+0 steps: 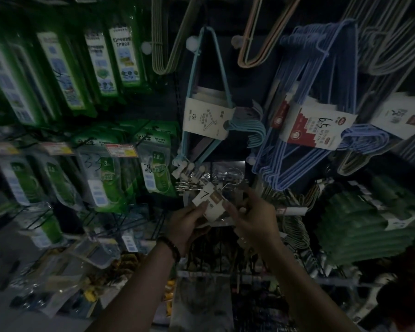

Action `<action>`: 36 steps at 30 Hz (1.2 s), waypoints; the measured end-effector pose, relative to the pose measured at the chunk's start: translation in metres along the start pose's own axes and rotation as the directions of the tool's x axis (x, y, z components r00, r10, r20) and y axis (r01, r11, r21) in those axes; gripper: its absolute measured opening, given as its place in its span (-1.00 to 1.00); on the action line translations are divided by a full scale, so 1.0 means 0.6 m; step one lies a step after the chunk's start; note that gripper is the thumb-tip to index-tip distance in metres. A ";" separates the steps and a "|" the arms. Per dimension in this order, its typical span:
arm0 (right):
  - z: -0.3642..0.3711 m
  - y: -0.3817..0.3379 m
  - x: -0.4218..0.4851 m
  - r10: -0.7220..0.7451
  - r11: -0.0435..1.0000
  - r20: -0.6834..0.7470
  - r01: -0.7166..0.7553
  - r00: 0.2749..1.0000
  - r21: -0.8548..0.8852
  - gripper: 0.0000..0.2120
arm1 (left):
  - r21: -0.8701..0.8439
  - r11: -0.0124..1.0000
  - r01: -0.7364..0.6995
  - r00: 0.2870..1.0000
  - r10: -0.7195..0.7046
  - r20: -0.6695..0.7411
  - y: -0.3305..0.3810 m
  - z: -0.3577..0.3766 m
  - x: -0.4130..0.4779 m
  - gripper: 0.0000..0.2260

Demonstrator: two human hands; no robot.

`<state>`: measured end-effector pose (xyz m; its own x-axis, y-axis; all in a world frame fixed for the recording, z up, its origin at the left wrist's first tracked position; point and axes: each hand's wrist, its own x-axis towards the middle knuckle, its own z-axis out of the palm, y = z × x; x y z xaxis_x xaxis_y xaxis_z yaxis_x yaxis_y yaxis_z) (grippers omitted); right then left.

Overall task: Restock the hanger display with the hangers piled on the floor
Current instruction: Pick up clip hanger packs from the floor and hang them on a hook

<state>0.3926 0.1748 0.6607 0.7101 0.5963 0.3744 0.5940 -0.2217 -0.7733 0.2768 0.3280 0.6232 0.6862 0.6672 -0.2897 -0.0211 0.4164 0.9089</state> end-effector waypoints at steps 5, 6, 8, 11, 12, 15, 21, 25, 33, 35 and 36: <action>-0.008 0.018 0.013 0.009 1.000 0.044 -0.010 0.999 0.023 -0.76 | -0.122 0.992 -0.042 0.998 0.037 -0.044 0.000 -0.024 0.017 -0.78; -0.012 0.021 0.014 0.001 0.999 0.042 -0.003 0.999 0.046 -0.74 | -0.058 0.996 -0.067 0.997 0.065 -0.036 0.005 -0.028 0.019 -0.74; -0.026 0.025 0.016 -0.015 0.998 0.042 0.013 0.999 0.055 -0.61 | 0.146 0.978 -0.150 0.989 0.151 0.007 0.014 -0.037 0.024 -0.66; -0.053 0.036 0.019 -0.053 0.996 0.052 0.049 0.997 0.074 -0.50 | 0.456 0.826 -0.331 0.943 0.305 0.133 0.029 -0.042 0.032 -0.68; -0.061 0.038 0.018 -0.075 0.994 0.069 0.069 0.995 0.086 -0.56 | 0.522 0.766 -0.375 0.925 0.345 0.158 0.038 -0.043 0.036 -0.73; -0.091 0.054 0.006 -0.086 0.995 0.160 0.076 0.983 0.065 -0.88 | 0.737 0.552 -0.391 0.894 0.420 0.159 0.073 -0.045 0.052 -0.92; -0.088 0.090 -0.015 -0.191 0.963 0.394 0.249 0.899 -0.099 -0.63 | 0.852 0.319 -0.416 0.893 0.320 0.316 0.155 -0.039 0.083 -0.87; -0.032 0.135 0.002 -0.360 0.718 0.530 0.591 0.768 -0.368 -0.51 | 0.890 0.027 -0.454 0.866 0.250 0.434 0.187 -0.024 0.084 -0.87; 0.088 0.163 0.075 -0.583 0.453 0.417 0.704 0.698 -0.546 -0.71 | 0.894 0.040 -0.447 0.863 0.285 0.418 0.181 -0.030 0.090 -0.91; 0.095 0.167 0.092 -0.686 0.423 0.324 0.719 0.652 -0.552 -0.82 | 0.894 0.036 -0.446 0.859 0.298 0.416 0.179 -0.028 0.087 -0.86; 0.098 0.171 0.099 -0.721 0.423 0.279 0.722 0.634 -0.547 -0.86 | 0.894 0.032 -0.447 0.856 0.306 0.417 0.178 -0.027 0.087 -0.86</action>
<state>0.4732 0.2329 0.5736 -0.0839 0.7532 0.6524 0.9710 -0.0854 0.2233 0.2984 0.4171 0.7004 0.8840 0.4411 0.1546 0.3429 -0.8368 0.4268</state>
